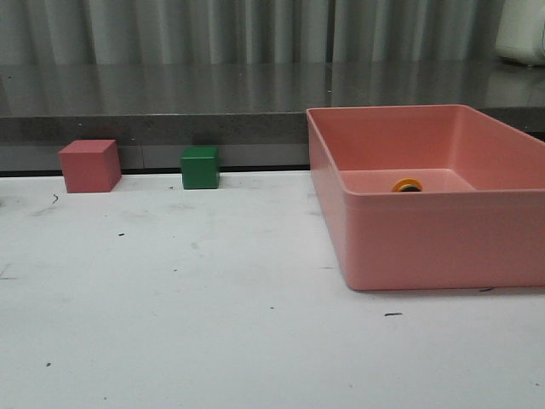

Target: Place and stand button with both arms

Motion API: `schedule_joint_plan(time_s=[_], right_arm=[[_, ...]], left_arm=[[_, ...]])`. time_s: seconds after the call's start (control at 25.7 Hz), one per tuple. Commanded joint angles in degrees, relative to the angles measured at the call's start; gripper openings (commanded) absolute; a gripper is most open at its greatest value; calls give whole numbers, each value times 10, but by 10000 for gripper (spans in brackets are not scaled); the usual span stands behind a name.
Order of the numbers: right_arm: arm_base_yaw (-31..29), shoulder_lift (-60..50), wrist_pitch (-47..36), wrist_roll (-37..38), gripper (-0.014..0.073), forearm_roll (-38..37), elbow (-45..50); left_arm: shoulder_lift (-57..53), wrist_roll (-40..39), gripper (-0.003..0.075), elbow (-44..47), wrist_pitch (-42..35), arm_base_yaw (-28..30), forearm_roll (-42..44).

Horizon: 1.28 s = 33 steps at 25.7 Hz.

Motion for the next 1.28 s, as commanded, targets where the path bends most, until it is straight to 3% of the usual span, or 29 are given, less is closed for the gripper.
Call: schedule_joint_plan(time_s=[0.0,1.05,1.24], right_arm=[[-3,-11,-45,-6,-68,1,-2],[-3,-11,-57,-6,-68,1,-2],[-3,-11,-120,-6,-68,1,-2]], left_arm=[[-13,-2,-20,8,-50,1,-5],[-13,-2,-20,8,-54,1,-2],[-13,-2,-20,8,-146,1,22]])
